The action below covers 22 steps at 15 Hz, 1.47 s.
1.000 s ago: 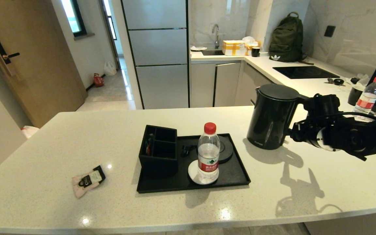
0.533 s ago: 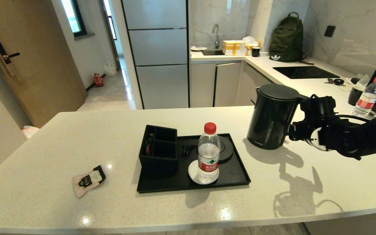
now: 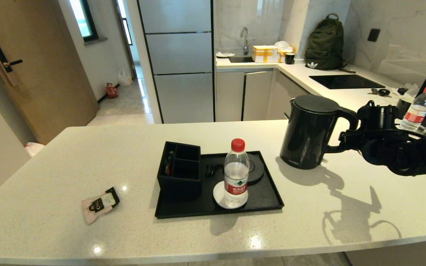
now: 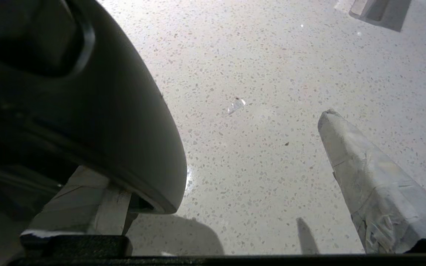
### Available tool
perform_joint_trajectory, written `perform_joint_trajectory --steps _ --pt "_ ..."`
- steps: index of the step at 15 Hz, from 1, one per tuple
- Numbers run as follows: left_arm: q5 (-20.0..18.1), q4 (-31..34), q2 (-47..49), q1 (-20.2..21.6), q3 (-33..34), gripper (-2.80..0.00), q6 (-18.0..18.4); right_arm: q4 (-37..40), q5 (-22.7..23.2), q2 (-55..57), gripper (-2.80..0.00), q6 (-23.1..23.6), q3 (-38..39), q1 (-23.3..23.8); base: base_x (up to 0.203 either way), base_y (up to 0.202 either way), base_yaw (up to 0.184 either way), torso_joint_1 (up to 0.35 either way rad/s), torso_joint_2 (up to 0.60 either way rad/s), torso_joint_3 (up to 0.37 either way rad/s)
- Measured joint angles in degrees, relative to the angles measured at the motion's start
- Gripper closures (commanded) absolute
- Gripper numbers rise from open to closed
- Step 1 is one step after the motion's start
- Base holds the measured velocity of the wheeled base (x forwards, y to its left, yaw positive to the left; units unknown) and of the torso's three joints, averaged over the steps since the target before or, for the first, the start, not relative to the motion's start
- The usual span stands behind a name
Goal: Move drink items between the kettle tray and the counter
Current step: Return the kettle to its original position
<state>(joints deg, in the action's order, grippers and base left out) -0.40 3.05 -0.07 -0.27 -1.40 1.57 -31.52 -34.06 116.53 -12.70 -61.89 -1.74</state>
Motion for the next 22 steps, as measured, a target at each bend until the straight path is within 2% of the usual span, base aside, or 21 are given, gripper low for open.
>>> perform_joint_trajectory --steps 5,6,13,22 --pt "0.00 0.01 0.00 0.00 0.00 0.00 0.00 -0.11 0.05 2.77 -2.80 0.04 -2.24 0.20 0.000 0.000 0.000 0.000 0.00 0.000" --pt "-0.02 0.01 0.00 0.00 0.00 0.00 -0.01 -0.09 0.11 3.35 0.00 0.04 -2.60 0.14 0.000 0.000 0.000 0.000 0.00 0.000" --pt "-0.04 0.01 0.00 0.00 0.00 0.00 0.05 -0.26 0.68 4.72 0.00 1.35 -2.98 -0.02 0.000 0.000 0.000 0.000 0.00 0.000" --pt "-0.01 0.01 0.00 0.00 0.00 0.00 0.01 0.73 0.77 3.40 0.00 -0.15 -2.00 -1.41 0.000 0.000 0.000 0.000 0.00 0.000"
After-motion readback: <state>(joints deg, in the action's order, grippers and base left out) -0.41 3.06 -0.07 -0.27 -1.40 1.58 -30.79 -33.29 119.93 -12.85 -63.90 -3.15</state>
